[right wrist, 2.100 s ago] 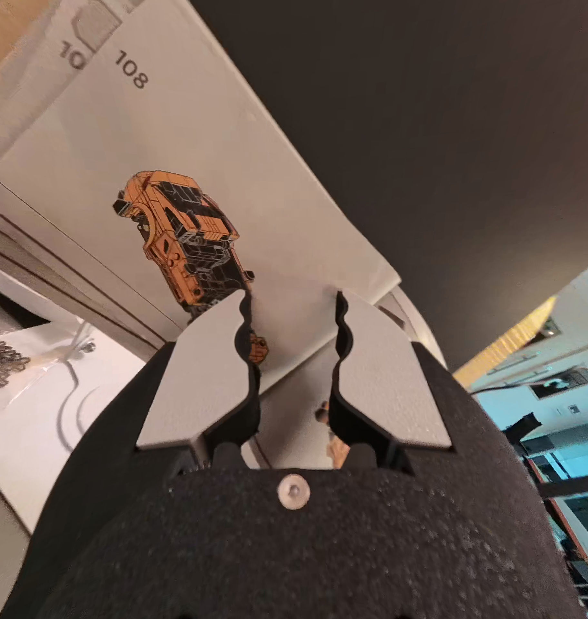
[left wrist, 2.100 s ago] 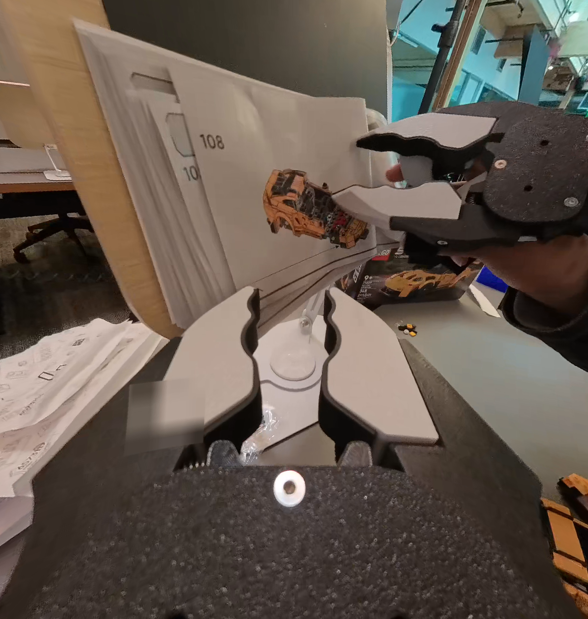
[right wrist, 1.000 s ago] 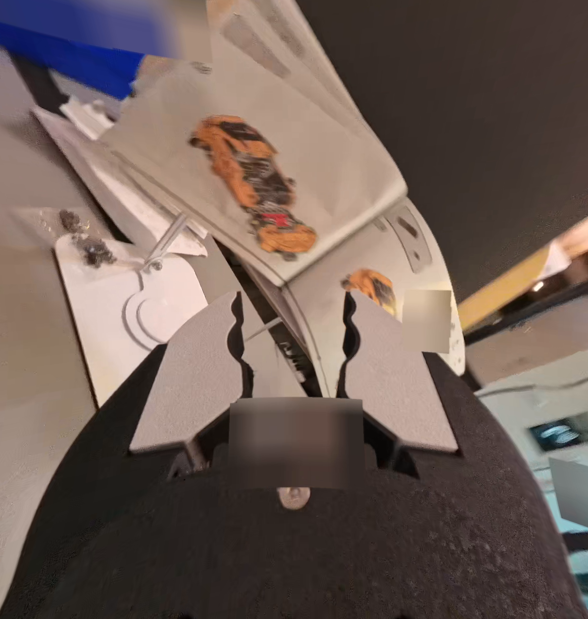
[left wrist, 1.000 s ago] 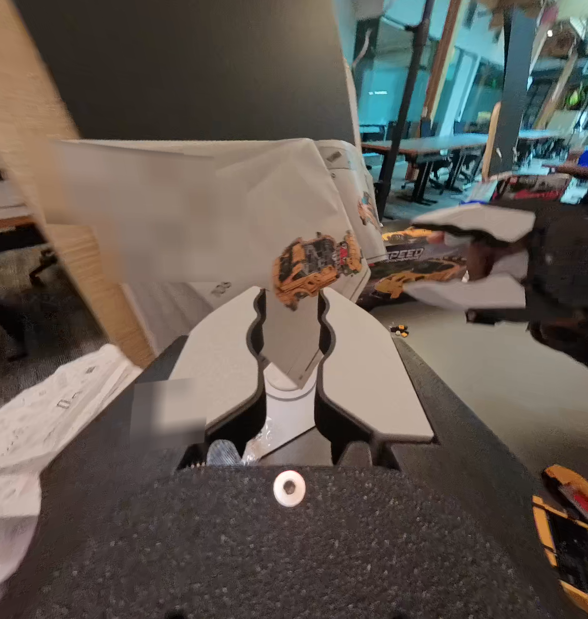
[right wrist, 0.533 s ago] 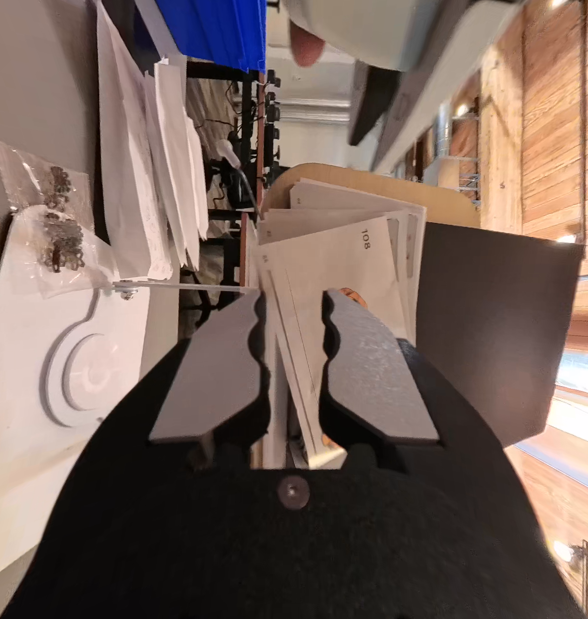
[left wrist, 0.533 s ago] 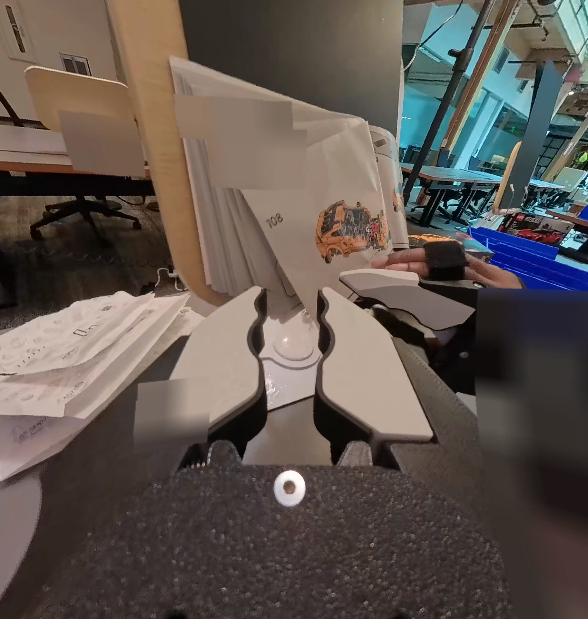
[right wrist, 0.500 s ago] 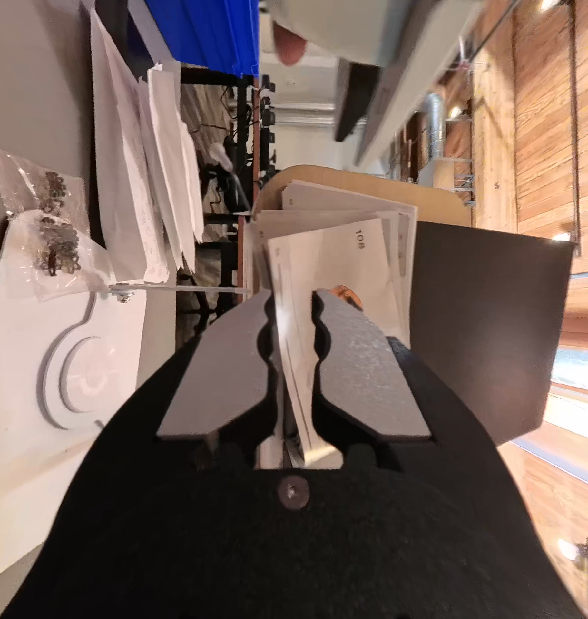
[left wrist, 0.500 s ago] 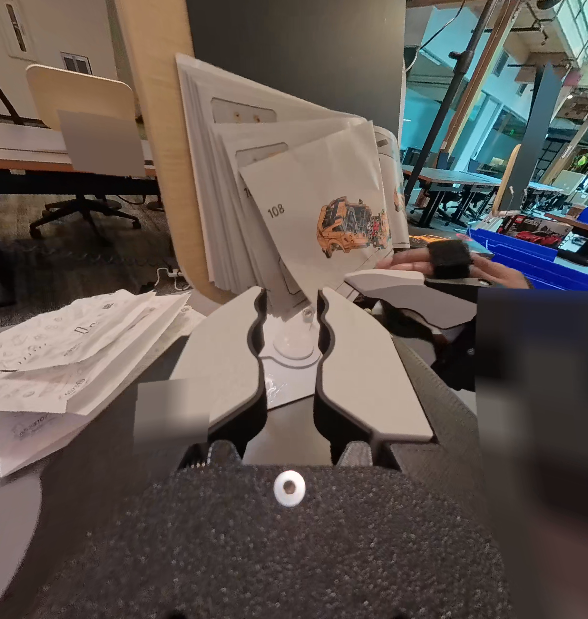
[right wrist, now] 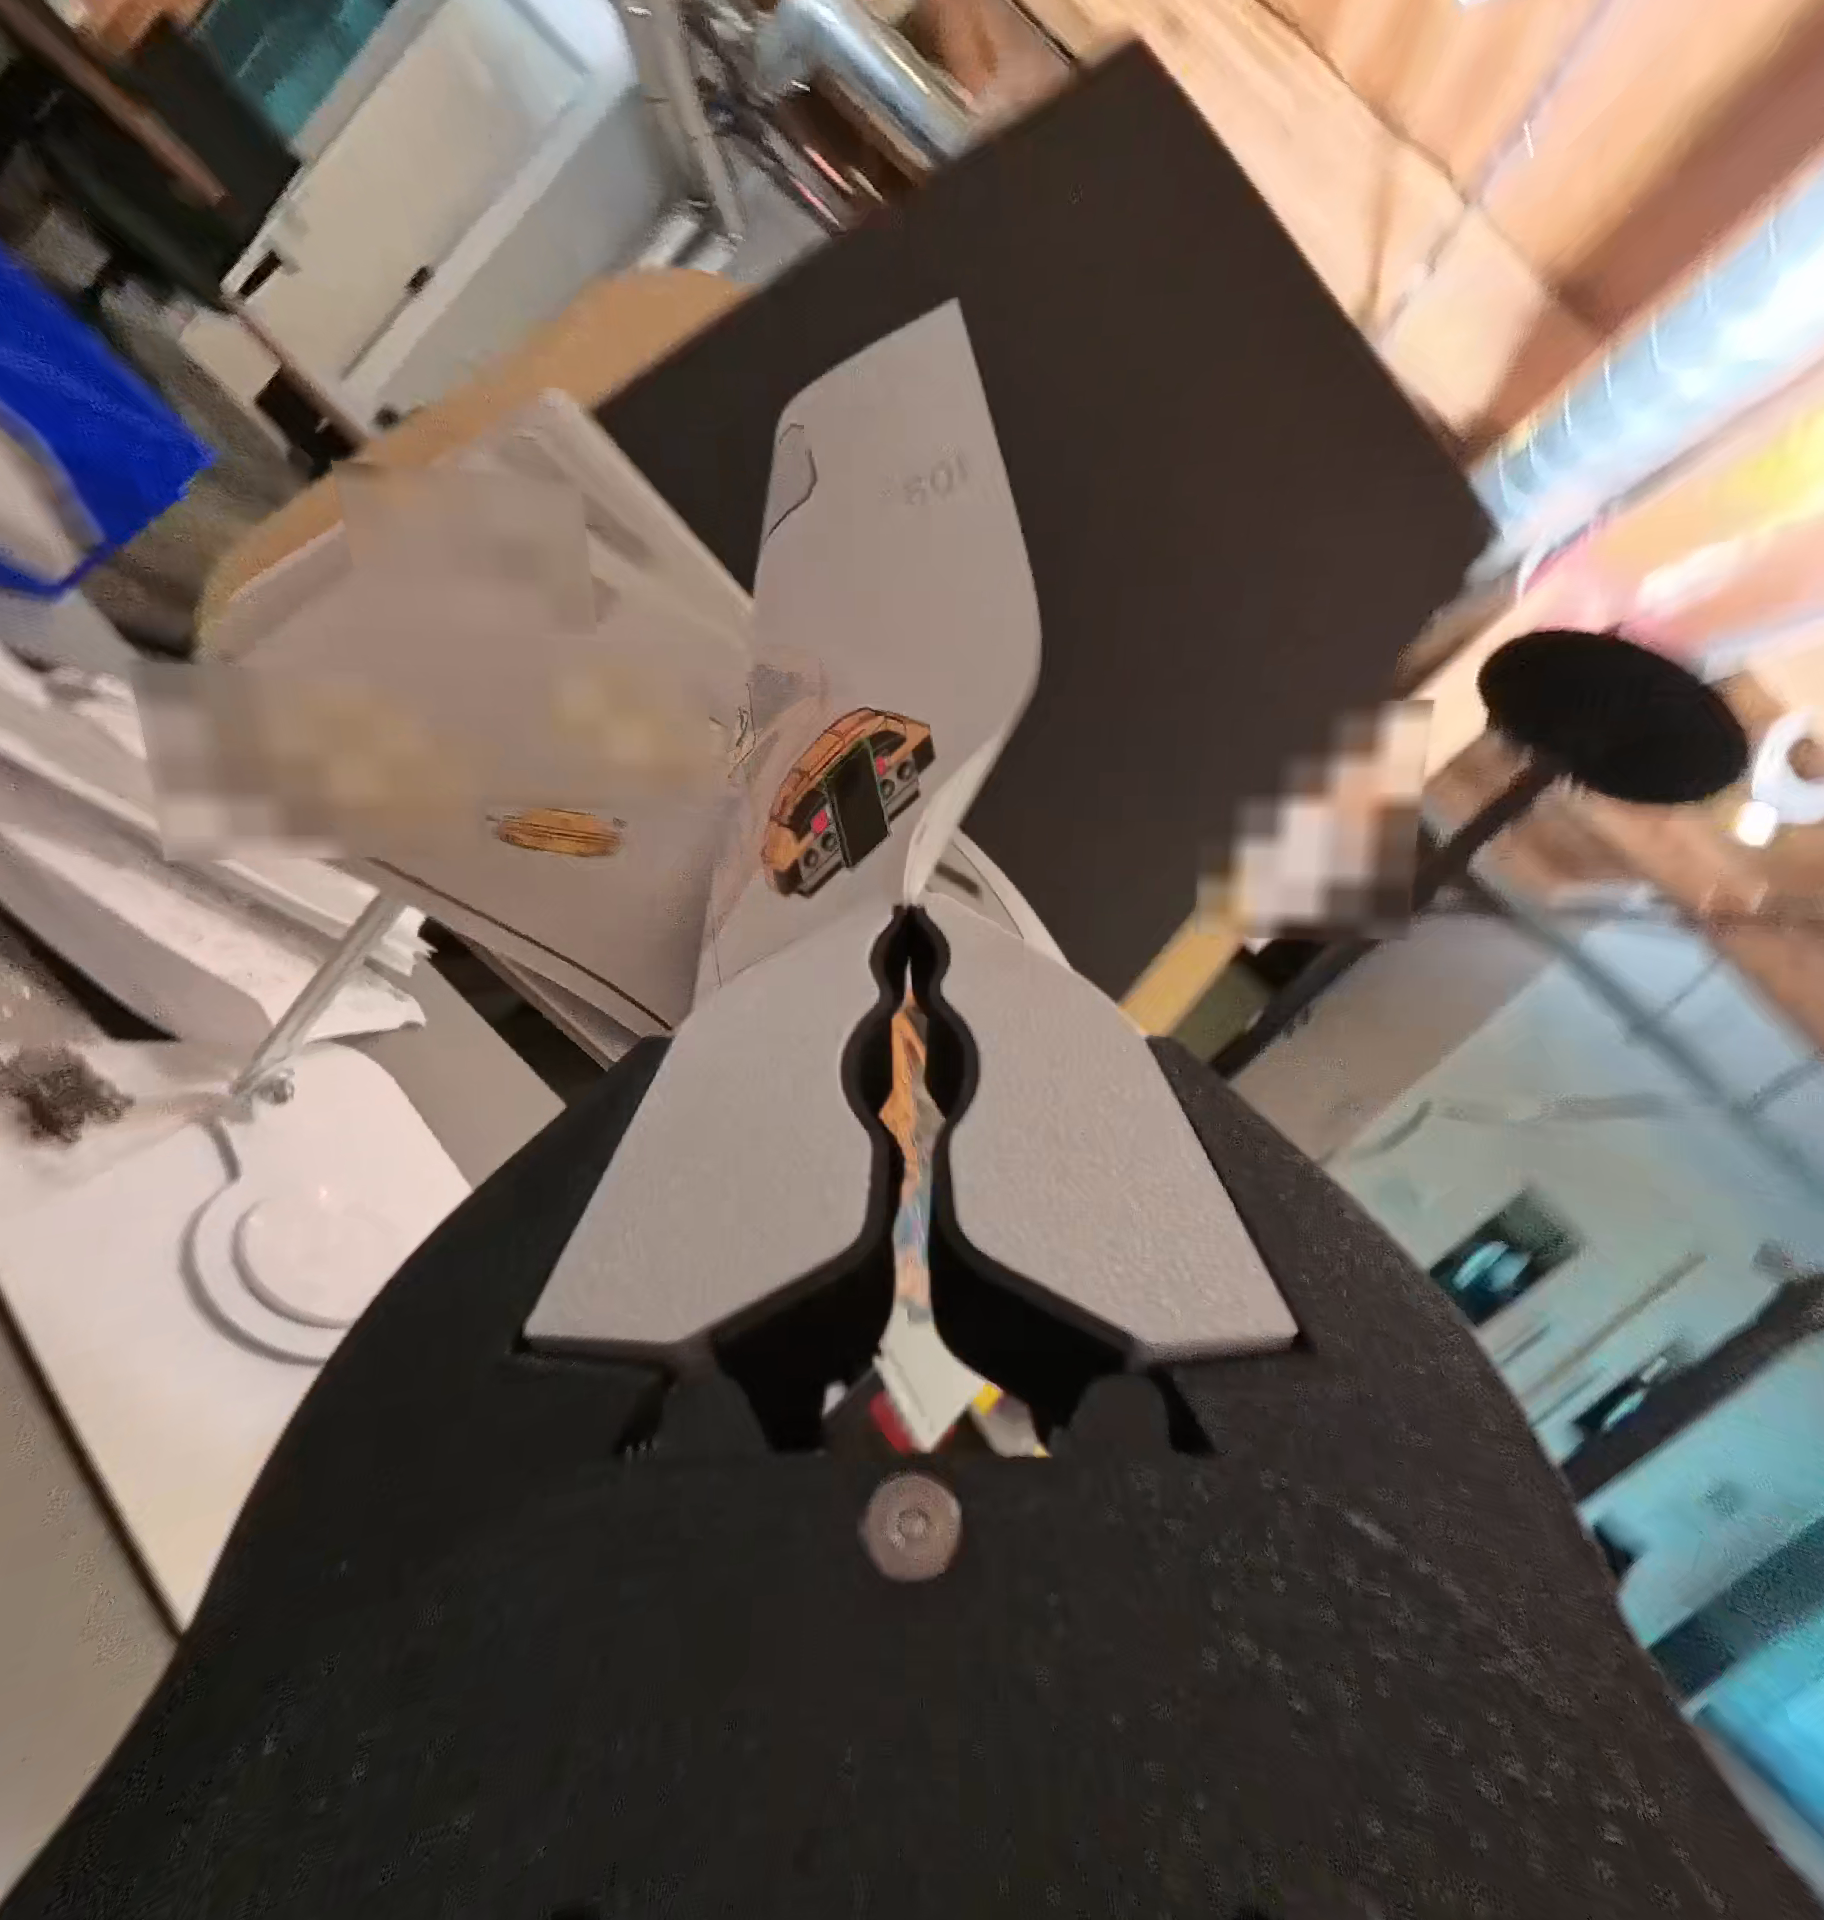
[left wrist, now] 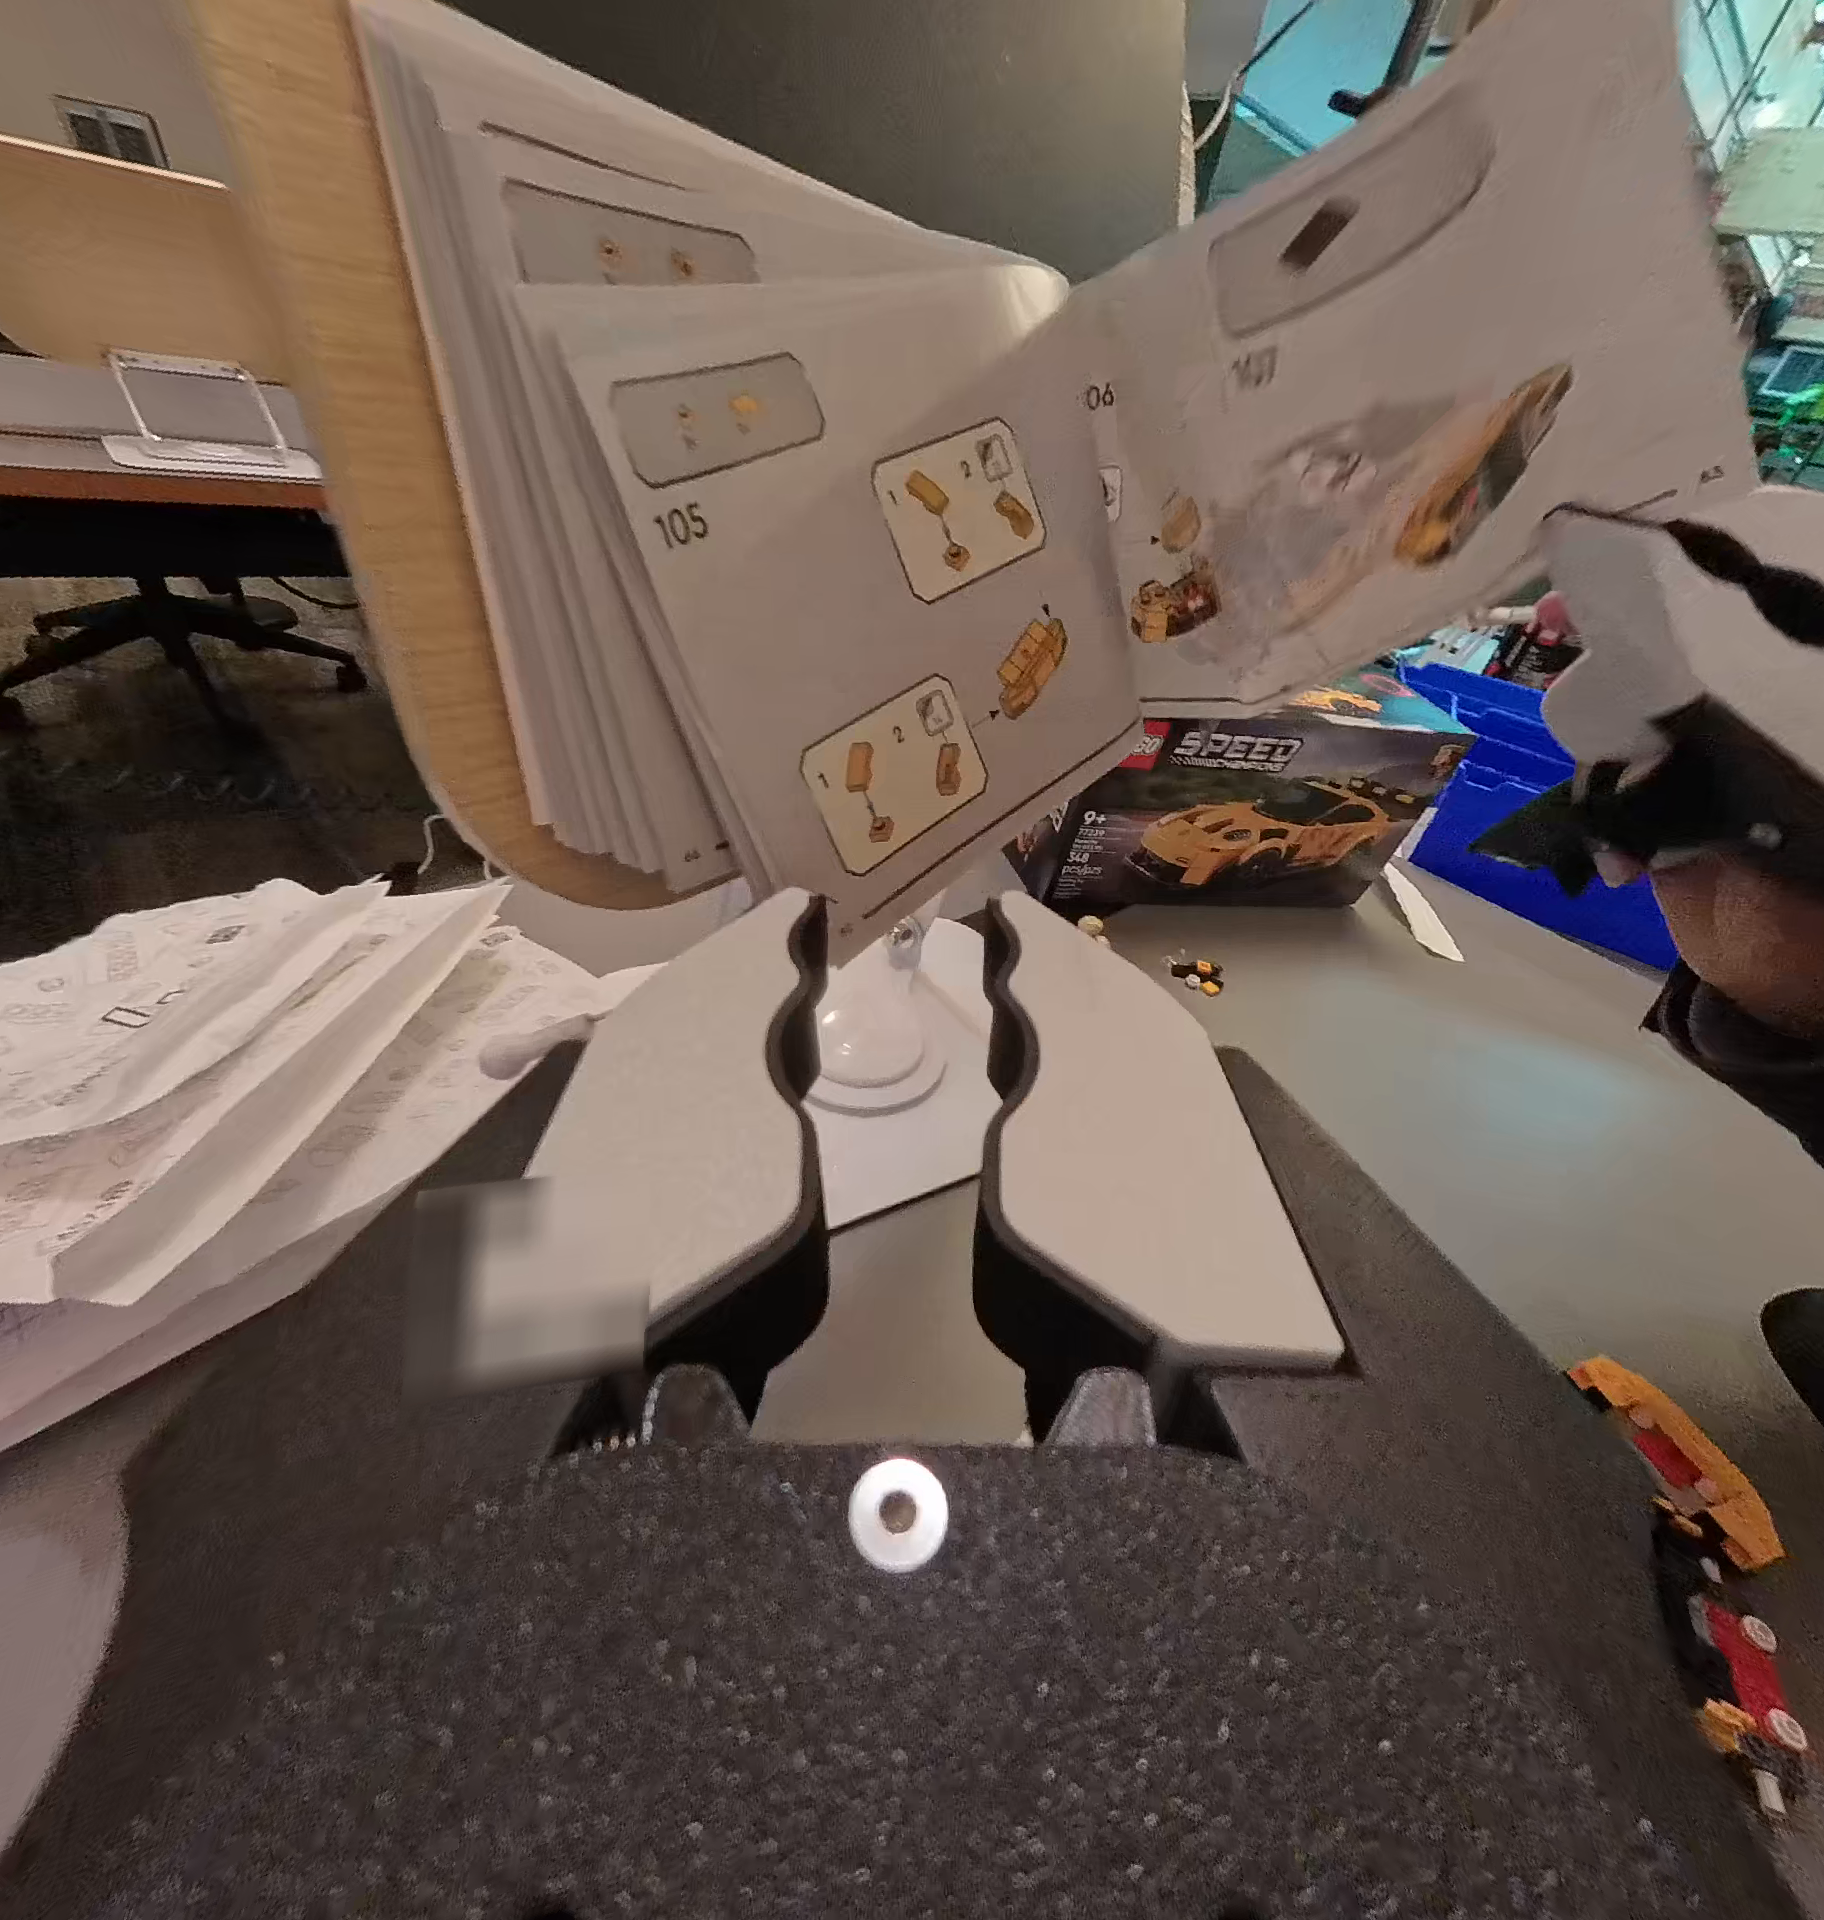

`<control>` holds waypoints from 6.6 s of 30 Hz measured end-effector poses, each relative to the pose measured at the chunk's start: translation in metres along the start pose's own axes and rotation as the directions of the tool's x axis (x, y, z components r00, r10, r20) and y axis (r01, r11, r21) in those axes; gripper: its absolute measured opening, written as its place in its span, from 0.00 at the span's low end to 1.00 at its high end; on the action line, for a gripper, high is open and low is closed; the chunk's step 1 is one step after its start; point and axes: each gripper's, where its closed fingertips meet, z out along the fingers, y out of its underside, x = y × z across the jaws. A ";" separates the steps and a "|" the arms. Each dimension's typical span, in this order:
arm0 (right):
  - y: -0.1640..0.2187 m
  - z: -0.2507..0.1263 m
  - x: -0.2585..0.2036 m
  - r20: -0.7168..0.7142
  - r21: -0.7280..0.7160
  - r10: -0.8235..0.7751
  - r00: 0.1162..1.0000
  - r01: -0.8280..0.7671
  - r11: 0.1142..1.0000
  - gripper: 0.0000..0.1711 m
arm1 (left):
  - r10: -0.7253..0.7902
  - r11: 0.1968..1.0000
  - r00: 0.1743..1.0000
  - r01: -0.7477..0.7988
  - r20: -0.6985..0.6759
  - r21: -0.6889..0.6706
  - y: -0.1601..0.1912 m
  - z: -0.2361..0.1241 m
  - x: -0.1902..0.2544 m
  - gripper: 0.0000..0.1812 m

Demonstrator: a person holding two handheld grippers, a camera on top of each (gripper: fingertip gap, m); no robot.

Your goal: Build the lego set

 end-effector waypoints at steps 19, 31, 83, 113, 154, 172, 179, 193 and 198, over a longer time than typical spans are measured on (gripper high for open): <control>0.123 -0.015 0.048 -0.078 -0.173 0.672 0.737 -0.674 0.719 0.00 | 0.070 0.993 0.996 -0.075 -0.052 -0.095 0.027 0.026 0.031 0.16; 0.142 -0.006 0.046 -0.026 -0.218 0.756 0.654 -0.741 0.635 0.00 | 0.276 0.952 0.956 -0.286 -0.099 -0.110 0.012 0.060 0.072 0.16; 0.190 0.058 0.027 0.252 -0.590 0.881 0.401 -0.658 0.468 0.41 | 0.581 0.799 0.790 -0.508 0.196 -0.321 -0.021 0.089 -0.034 0.00; 0.189 0.065 0.056 0.281 -0.443 0.717 0.638 -0.576 0.687 0.03 | 0.622 0.769 0.744 -0.522 0.245 -0.370 -0.036 0.077 -0.005 0.05; 0.136 0.048 -0.022 0.328 -0.444 0.490 0.808 -0.326 0.834 0.10 | 0.513 0.733 0.809 -0.587 -0.286 -0.344 0.053 0.103 0.147 0.07; 0.111 -0.147 -0.078 0.577 -0.560 0.607 0.546 -0.277 0.781 0.26 | 0.397 0.705 0.765 -0.608 -0.508 -0.366 0.161 0.008 0.205 0.15; 0.101 -0.238 -0.139 0.644 -0.680 0.664 0.380 -0.112 0.724 0.42 | 0.371 0.772 0.824 -0.529 -0.428 -0.351 0.157 -0.005 0.196 0.15; 0.102 -0.258 -0.183 0.692 -0.695 0.625 0.362 0.096 0.713 0.41 | 0.311 0.849 0.875 -0.432 -0.371 -0.305 0.158 -0.032 0.218 0.13; 0.093 -0.257 -0.174 0.667 -0.719 0.676 0.314 0.032 0.694 0.40 | 0.366 0.819 0.812 -0.513 -0.454 -0.258 0.169 -0.039 0.243 0.16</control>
